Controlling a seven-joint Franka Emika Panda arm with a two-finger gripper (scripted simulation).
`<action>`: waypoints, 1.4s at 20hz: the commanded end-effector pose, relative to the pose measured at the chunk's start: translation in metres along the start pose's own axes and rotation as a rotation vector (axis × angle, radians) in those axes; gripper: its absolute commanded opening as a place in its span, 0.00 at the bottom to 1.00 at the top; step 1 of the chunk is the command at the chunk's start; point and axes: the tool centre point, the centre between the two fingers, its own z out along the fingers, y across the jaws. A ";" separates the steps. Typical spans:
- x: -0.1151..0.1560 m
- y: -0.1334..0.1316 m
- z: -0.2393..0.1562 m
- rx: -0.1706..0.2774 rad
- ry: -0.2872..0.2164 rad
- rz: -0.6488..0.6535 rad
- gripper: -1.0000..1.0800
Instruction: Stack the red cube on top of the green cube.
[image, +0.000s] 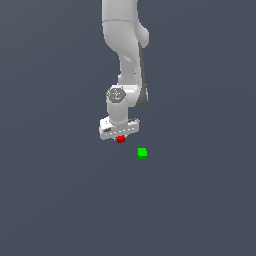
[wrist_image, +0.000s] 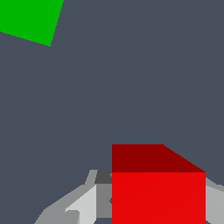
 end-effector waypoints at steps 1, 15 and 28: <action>0.000 0.000 -0.005 0.000 0.001 0.000 0.00; -0.001 -0.001 -0.078 0.000 0.001 -0.001 0.00; 0.001 -0.001 -0.098 0.000 0.001 -0.002 0.00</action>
